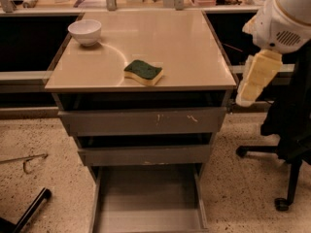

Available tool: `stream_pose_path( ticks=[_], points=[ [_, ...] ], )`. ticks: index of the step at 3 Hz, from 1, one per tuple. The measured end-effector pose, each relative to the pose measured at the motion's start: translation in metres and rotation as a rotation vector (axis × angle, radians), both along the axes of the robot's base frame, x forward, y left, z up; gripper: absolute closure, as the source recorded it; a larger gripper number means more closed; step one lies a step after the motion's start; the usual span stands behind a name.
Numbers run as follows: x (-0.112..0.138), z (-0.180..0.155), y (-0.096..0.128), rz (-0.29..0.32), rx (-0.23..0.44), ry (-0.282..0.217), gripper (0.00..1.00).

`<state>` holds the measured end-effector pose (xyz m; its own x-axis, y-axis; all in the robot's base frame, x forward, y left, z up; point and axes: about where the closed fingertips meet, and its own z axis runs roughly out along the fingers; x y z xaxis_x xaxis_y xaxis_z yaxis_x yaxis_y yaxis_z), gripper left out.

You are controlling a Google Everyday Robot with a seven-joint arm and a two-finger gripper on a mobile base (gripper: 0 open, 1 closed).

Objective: Place sponge into bottom drawer

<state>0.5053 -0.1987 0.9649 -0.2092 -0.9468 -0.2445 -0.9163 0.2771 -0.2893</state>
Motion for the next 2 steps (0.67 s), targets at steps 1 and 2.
stream_pose_path(
  ticks=[1, 2],
  points=[
    [0.0657, -0.0111, 0.0233, 0.029, 0.092, -0.033, 0.00],
    [0.0667, -0.0116, 0.0240, 0.030, 0.093, -0.035, 0.00]
  ],
)
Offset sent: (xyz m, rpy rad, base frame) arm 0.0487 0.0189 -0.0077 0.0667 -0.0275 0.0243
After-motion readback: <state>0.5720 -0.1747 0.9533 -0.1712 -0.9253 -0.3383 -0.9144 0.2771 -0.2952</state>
